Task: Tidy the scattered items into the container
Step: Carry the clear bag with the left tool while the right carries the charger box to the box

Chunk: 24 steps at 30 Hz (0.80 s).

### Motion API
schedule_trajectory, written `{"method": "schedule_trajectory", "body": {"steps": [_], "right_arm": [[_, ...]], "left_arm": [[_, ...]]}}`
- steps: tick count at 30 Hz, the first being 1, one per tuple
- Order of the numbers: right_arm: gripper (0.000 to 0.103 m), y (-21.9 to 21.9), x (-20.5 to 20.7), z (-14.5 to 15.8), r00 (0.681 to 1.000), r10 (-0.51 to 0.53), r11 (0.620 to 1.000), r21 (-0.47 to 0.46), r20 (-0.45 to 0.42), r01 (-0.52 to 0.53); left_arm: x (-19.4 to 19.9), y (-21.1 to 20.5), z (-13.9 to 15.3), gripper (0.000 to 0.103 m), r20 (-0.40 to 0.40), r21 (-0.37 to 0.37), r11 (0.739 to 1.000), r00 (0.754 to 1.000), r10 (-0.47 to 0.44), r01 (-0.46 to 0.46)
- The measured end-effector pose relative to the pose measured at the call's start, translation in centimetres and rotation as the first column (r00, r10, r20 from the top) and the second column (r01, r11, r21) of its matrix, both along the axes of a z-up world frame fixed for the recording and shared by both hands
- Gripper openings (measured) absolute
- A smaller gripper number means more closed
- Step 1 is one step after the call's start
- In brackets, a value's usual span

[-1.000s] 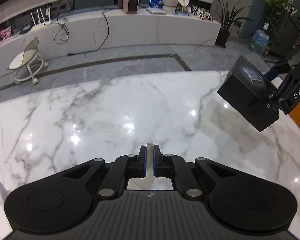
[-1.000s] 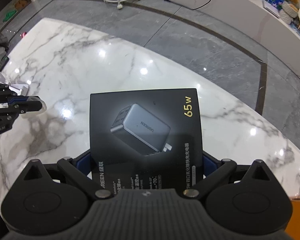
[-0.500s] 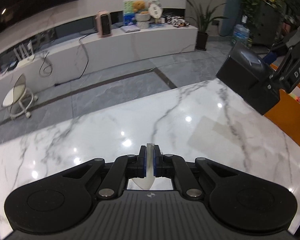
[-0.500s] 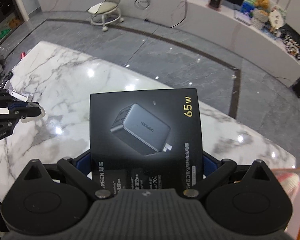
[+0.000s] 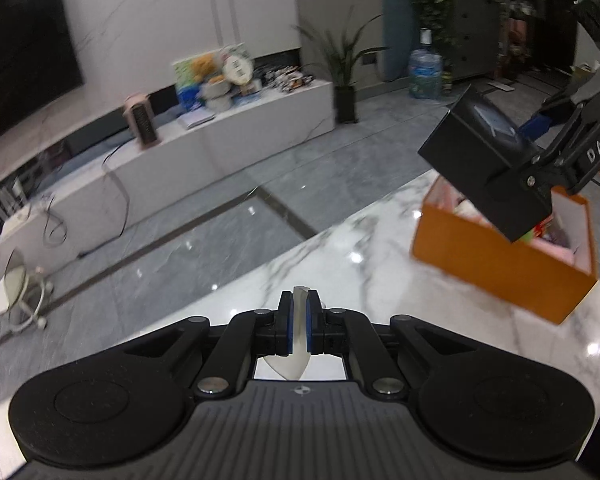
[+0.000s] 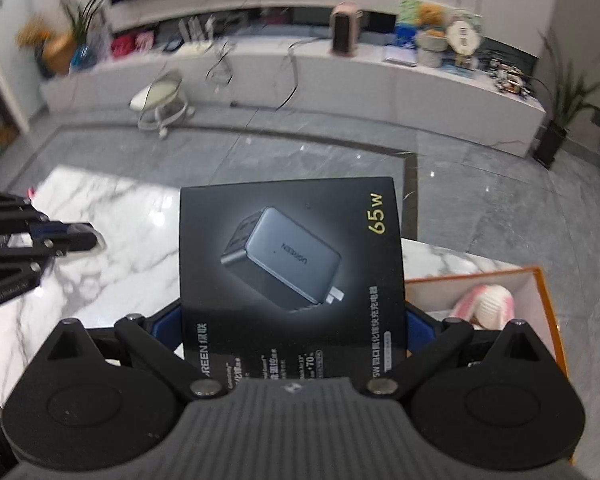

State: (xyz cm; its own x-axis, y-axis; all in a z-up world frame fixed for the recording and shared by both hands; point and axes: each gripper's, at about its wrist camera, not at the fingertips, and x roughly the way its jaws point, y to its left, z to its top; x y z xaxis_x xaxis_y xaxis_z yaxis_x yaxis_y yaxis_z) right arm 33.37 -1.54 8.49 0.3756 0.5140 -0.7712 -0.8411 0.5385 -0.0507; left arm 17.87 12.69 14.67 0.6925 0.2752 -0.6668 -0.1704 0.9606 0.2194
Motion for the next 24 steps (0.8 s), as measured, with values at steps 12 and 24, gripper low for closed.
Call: {"method": "schedule_trajectory", "body": {"steps": [12, 24], "right_arm": [[0.102, -10.9, 7.6, -1.1, 0.986, -0.167, 0.984, 0.057, -0.031, 0.168], [0.102, -18.2, 14.7, -4.8, 0.959, -0.269, 0.962, 0.021, -0.093, 0.272]], "left_arm": [[10.7, -9.5, -0.5, 0.006, -0.017, 0.038, 0.981, 0.981, -0.192, 0.192], [19.7, -16.5, -4.9, 0.006, -0.057, 0.014, 0.947, 0.946, -0.319, 0.320]]}}
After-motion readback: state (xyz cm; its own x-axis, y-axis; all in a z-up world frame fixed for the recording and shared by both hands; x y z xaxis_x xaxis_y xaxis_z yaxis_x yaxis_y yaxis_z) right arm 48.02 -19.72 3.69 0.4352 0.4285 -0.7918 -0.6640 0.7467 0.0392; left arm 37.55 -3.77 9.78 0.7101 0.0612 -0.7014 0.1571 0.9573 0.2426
